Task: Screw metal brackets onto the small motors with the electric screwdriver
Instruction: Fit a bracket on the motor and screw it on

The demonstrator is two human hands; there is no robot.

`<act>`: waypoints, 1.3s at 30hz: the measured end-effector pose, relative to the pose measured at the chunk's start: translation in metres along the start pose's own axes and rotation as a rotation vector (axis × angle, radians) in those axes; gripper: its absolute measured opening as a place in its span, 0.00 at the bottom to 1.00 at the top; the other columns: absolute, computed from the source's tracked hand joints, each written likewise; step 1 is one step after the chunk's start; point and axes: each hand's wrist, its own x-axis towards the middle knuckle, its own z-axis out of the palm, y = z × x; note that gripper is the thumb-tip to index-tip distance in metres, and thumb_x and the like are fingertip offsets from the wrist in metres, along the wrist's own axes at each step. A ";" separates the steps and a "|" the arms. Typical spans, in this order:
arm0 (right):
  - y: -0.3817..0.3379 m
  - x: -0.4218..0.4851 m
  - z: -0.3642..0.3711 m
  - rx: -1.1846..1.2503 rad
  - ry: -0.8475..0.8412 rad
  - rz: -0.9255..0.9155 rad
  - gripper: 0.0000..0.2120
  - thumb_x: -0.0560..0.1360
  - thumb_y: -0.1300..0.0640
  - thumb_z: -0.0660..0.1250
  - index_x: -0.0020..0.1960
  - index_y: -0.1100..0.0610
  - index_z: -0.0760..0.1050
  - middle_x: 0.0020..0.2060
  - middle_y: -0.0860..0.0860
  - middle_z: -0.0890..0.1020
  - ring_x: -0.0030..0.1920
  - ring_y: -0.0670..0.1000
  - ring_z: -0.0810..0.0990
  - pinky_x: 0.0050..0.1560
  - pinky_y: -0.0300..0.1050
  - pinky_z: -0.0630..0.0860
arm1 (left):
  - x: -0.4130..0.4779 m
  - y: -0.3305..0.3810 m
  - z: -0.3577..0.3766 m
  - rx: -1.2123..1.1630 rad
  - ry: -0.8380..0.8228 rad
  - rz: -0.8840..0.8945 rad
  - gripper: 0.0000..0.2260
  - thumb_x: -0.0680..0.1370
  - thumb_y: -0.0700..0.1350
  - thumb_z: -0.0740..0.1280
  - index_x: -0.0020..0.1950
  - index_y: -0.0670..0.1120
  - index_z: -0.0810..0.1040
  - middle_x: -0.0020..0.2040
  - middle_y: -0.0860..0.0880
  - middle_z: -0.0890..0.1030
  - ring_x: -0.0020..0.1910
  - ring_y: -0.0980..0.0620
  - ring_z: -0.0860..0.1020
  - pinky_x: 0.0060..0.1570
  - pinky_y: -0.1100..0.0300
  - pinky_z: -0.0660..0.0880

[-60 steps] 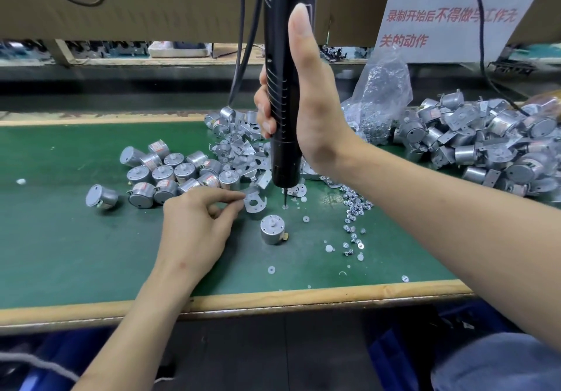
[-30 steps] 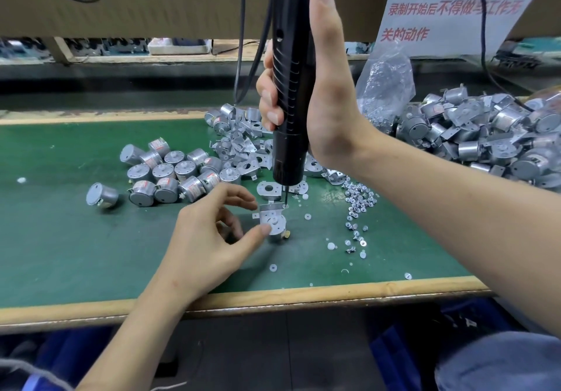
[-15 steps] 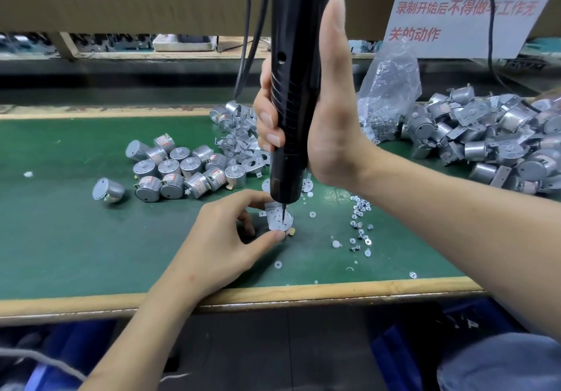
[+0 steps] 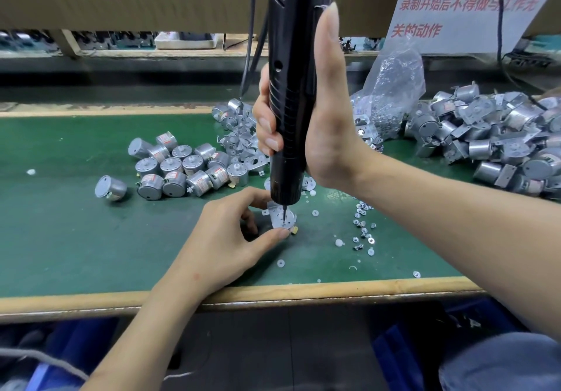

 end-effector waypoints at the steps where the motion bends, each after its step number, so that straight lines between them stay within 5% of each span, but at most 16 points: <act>1: 0.000 0.000 0.000 0.001 0.000 0.003 0.31 0.75 0.33 0.45 0.41 0.59 0.68 0.25 0.56 0.68 0.22 0.53 0.66 0.27 0.42 0.67 | 0.000 0.000 0.000 -0.001 -0.002 -0.006 0.15 0.70 0.52 0.78 0.54 0.54 0.79 0.41 0.72 0.76 0.33 0.58 0.75 0.35 0.75 0.66; 12: 0.006 -0.002 0.002 0.005 -0.021 -0.007 0.31 0.74 0.33 0.45 0.39 0.59 0.67 0.24 0.55 0.67 0.21 0.53 0.65 0.26 0.42 0.65 | 0.000 0.004 0.001 -0.025 -0.032 -0.033 0.17 0.69 0.54 0.78 0.52 0.55 0.75 0.40 0.68 0.77 0.35 0.57 0.77 0.34 0.72 0.68; 17: 0.009 -0.005 0.005 0.000 -0.049 -0.047 0.36 0.69 0.26 0.52 0.38 0.61 0.68 0.24 0.56 0.68 0.21 0.53 0.65 0.27 0.43 0.64 | 0.001 0.004 0.007 0.024 -0.026 -0.060 0.17 0.70 0.53 0.78 0.48 0.54 0.71 0.38 0.68 0.77 0.33 0.59 0.75 0.32 0.68 0.66; 22: 0.009 -0.010 0.006 -0.001 -0.094 -0.102 0.40 0.61 0.26 0.57 0.44 0.65 0.70 0.27 0.55 0.68 0.22 0.52 0.65 0.27 0.42 0.63 | 0.002 0.005 0.010 0.027 -0.045 -0.117 0.18 0.70 0.55 0.76 0.53 0.53 0.72 0.49 0.59 0.82 0.45 0.54 0.81 0.44 0.50 0.77; 30: 0.011 -0.009 0.008 0.022 -0.025 -0.163 0.45 0.62 0.25 0.60 0.40 0.72 0.67 0.27 0.55 0.67 0.22 0.52 0.65 0.25 0.41 0.63 | -0.001 0.006 0.011 0.043 -0.016 -0.122 0.18 0.70 0.55 0.77 0.48 0.59 0.68 0.42 0.62 0.81 0.39 0.59 0.77 0.38 0.57 0.73; 39: 0.012 -0.008 0.005 -0.065 0.133 -0.191 0.37 0.64 0.25 0.58 0.36 0.63 0.68 0.24 0.56 0.70 0.22 0.54 0.67 0.27 0.42 0.66 | 0.000 0.005 0.012 0.070 -0.025 -0.130 0.18 0.70 0.56 0.76 0.51 0.57 0.69 0.46 0.61 0.81 0.39 0.61 0.74 0.37 0.58 0.69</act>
